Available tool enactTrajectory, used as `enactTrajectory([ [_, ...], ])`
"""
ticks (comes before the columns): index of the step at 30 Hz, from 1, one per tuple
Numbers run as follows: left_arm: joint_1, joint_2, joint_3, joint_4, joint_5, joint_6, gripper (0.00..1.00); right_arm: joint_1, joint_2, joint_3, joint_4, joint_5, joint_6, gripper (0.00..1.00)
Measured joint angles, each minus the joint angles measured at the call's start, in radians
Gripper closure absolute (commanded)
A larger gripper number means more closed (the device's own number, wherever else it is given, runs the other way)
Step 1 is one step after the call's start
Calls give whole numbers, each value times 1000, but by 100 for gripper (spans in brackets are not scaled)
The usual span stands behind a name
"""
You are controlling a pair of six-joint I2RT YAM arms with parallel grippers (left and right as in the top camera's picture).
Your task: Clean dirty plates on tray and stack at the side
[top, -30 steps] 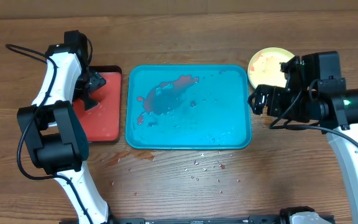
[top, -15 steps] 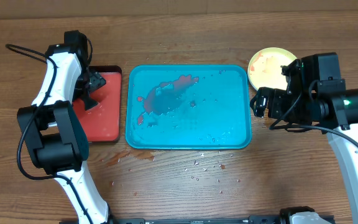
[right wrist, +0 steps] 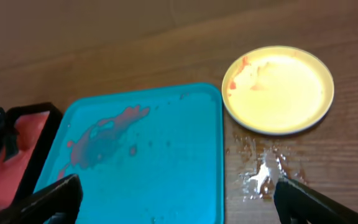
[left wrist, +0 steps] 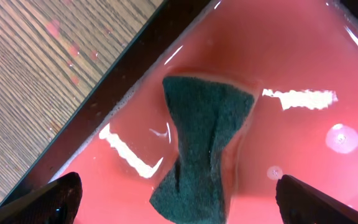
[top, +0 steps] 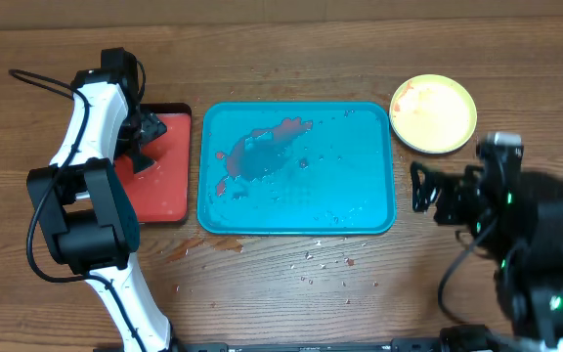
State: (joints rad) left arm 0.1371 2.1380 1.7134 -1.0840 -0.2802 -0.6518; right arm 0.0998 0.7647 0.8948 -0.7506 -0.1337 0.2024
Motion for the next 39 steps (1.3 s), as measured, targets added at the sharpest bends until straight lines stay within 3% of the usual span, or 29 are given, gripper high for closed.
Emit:
enactTrajectory([
  [7,0,0,0,0,0,0,0,0,-332,-342,237,11,-1,0],
  [18,0,0,0,0,0,0,0,0,-698,-669,455,27,0,0],
  [29,0,0,0,0,0,0,0,0,-752,-868,758,68,0,0],
  [39,0,0,0,0,0,0,0,-23,-752,-876,661,115,-3,0],
])
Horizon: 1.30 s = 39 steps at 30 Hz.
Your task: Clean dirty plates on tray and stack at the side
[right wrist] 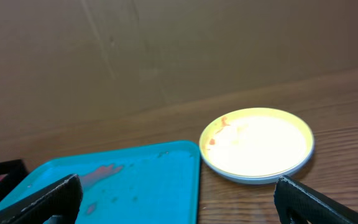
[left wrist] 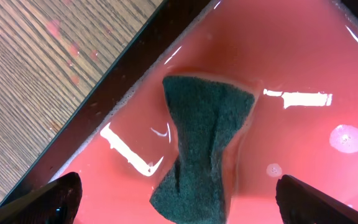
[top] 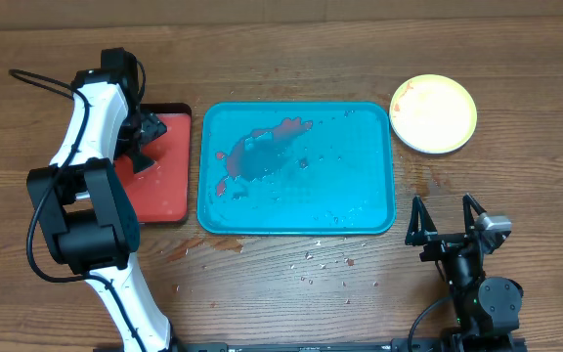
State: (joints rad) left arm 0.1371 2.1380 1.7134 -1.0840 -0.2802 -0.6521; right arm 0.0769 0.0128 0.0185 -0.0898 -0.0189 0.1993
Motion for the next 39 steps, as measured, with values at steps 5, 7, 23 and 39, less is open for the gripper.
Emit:
enactTrajectory([
  [5,0,0,0,0,0,0,0,-18,0,0,0,5,-13,0],
  [7,0,0,0,0,0,0,0,-18,0,0,0,5,-16,0],
  [23,0,0,0,0,0,0,0,-18,0,0,-1,8,-17,0],
  [39,0,0,0,-1,0,0,0,-18,0,0,-1,8,-18,0],
])
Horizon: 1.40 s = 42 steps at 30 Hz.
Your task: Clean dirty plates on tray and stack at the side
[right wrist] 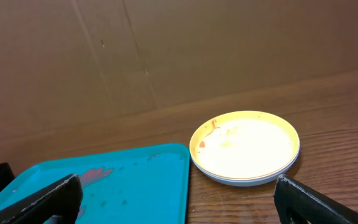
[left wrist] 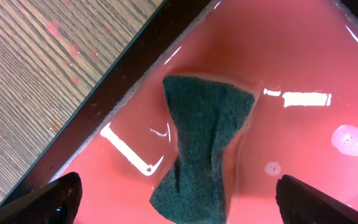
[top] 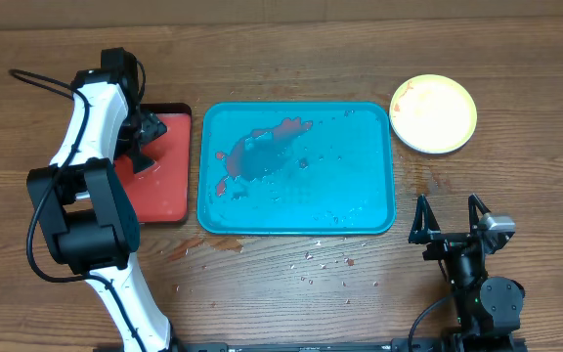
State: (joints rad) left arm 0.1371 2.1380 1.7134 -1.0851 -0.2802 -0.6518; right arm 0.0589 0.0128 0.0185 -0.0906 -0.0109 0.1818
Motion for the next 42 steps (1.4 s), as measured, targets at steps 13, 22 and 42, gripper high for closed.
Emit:
enactTrajectory([
  [13,-82,-110,-55,272,66,5,0,0,0,0,0,0,0,0],
  [22,-206,-616,-568,790,85,266,0,0,0,0,0,0,0,0],
  [42,-202,-1475,-1459,1353,126,472,0,0,0,0,1,0,0,0],
])
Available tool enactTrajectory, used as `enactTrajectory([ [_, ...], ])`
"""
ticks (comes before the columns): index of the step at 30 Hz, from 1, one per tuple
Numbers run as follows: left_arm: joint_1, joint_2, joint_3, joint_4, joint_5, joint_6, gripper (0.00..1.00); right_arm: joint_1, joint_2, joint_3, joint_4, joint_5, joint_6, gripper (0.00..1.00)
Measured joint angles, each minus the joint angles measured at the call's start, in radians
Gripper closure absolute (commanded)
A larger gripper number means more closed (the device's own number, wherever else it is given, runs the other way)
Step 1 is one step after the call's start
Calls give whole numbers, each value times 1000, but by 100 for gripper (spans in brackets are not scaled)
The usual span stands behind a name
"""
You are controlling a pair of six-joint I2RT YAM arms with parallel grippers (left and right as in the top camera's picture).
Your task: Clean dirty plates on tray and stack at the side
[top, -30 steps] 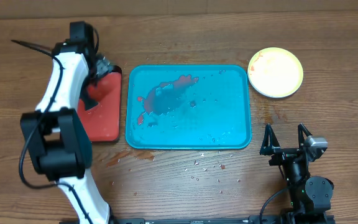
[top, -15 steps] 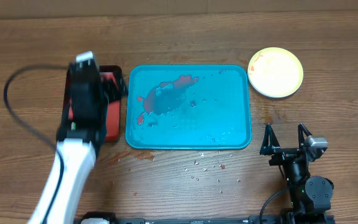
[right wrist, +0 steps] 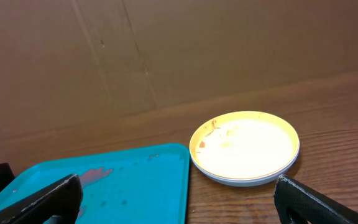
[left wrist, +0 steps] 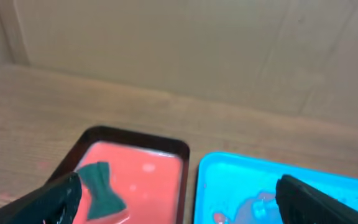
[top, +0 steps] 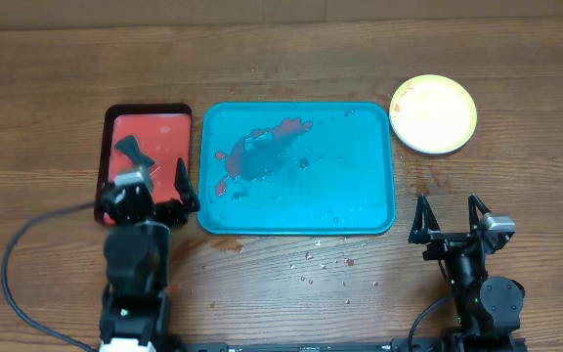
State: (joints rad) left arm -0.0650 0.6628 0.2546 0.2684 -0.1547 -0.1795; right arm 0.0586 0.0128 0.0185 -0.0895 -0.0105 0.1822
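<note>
A yellow plate (top: 433,113) with an orange smear on its left rim sits on the table just beyond the teal tray's far right corner, also seen in the right wrist view (right wrist: 244,148). The teal tray (top: 350,186) carries red stains and droplets, no plate. A dark green sponge (top: 130,150) lies in pink liquid in the red basin (top: 162,132). My left gripper (top: 147,196) stands open at the basin's near edge, holding nothing. My right gripper (top: 446,217) is open at the front right, well short of the plate.
Crumbs and small splashes dot the wood in front of the teal tray (top: 321,259). A brown cardboard wall closes off the far side of the table (right wrist: 166,56). In the left wrist view the sponge (left wrist: 101,186) shows at the basin's left side.
My left arm was stretched out with its open gripper directly above the sponge; now it is drawn back to the table's front left, still open. The sponge lies where it was. The right arm is still.
At first my right gripper was raised beside the plate and the left hung open over the sponge in the basin. Then the right arm was low at the front right and stayed there. Now the left arm is back at the front too.
</note>
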Motion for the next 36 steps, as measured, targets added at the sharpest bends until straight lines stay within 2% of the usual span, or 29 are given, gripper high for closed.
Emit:
enactTrajectory([
  [4,0,-72,-108,92,26,6,0,0,0,0,-1,0,1,0],
  [13,0,-252,-227,92,106,118,0,0,0,0,-1,0,0,0],
  [27,0,-583,-246,-327,127,187,0,0,0,0,-1,0,0,0],
  [30,0,-642,-246,-342,119,188,0,0,0,0,0,0,0,0],
  [36,0,-646,-246,-344,113,188,0,0,0,0,0,0,0,0],
])
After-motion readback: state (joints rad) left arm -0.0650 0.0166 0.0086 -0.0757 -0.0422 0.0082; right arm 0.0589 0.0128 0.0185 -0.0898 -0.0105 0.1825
